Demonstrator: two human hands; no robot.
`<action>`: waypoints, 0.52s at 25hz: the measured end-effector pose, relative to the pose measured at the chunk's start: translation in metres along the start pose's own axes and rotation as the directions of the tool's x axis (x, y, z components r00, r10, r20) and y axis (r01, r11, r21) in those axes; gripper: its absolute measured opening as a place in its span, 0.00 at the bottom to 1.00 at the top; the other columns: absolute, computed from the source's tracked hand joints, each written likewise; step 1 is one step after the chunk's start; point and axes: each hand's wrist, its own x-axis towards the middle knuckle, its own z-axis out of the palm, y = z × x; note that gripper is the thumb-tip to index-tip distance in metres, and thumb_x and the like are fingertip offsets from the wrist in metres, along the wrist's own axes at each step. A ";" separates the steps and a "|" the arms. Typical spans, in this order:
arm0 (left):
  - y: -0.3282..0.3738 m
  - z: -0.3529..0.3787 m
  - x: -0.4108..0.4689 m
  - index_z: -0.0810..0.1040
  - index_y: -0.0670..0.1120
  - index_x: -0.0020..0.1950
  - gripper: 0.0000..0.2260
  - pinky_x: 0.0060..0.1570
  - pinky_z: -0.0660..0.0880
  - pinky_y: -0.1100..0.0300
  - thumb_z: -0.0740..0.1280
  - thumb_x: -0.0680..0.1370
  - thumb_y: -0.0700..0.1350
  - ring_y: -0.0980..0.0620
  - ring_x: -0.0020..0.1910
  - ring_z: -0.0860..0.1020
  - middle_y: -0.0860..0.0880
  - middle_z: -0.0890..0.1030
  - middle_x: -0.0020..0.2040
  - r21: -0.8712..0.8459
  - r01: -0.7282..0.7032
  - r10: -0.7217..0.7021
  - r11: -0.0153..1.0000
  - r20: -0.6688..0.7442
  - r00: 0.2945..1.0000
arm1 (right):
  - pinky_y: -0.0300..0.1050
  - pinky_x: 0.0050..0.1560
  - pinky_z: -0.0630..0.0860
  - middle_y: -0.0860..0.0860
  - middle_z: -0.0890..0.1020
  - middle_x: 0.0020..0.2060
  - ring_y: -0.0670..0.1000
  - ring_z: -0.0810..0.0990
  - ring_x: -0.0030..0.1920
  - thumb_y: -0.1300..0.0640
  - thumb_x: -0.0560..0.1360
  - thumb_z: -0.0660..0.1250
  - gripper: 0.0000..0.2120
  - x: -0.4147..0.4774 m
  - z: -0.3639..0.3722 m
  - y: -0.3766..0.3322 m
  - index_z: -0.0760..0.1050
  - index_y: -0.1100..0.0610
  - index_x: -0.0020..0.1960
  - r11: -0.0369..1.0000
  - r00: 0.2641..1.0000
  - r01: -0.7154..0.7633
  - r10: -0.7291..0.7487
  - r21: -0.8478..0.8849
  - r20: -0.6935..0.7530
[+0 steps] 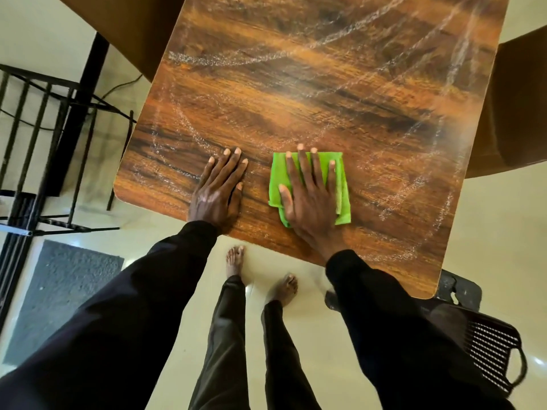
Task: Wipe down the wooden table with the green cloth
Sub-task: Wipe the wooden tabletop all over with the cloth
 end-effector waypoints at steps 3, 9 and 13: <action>0.000 -0.005 -0.002 0.68 0.39 0.81 0.22 0.83 0.59 0.39 0.57 0.87 0.44 0.42 0.84 0.63 0.40 0.66 0.83 -0.028 -0.001 0.001 1.000 0.001 1.000 | 0.71 0.86 0.48 0.56 0.52 0.89 0.61 0.48 0.89 0.40 0.89 0.52 0.32 -0.022 0.007 -0.027 0.55 0.53 0.89 0.980 0.978 0.199 -0.200 0.026 0.059; -0.044 -0.023 0.006 0.66 0.39 0.82 0.23 0.83 0.57 0.37 0.58 0.88 0.45 0.41 0.84 0.61 0.39 0.64 0.83 0.028 0.008 -0.008 1.000 -0.018 1.000 | 0.71 0.85 0.48 0.54 0.51 0.89 0.59 0.47 0.89 0.41 0.89 0.52 0.33 -0.019 0.001 0.010 0.53 0.52 0.89 0.996 0.996 0.082 -0.082 -0.014 0.035; -0.045 -0.019 0.005 0.67 0.41 0.82 0.22 0.84 0.57 0.42 0.58 0.88 0.44 0.44 0.85 0.60 0.41 0.64 0.84 -0.006 0.007 -0.007 1.000 -0.008 1.000 | 0.71 0.86 0.46 0.56 0.51 0.89 0.61 0.48 0.89 0.38 0.89 0.51 0.33 -0.002 0.012 -0.050 0.54 0.52 0.89 0.986 0.984 0.166 -0.168 0.022 0.059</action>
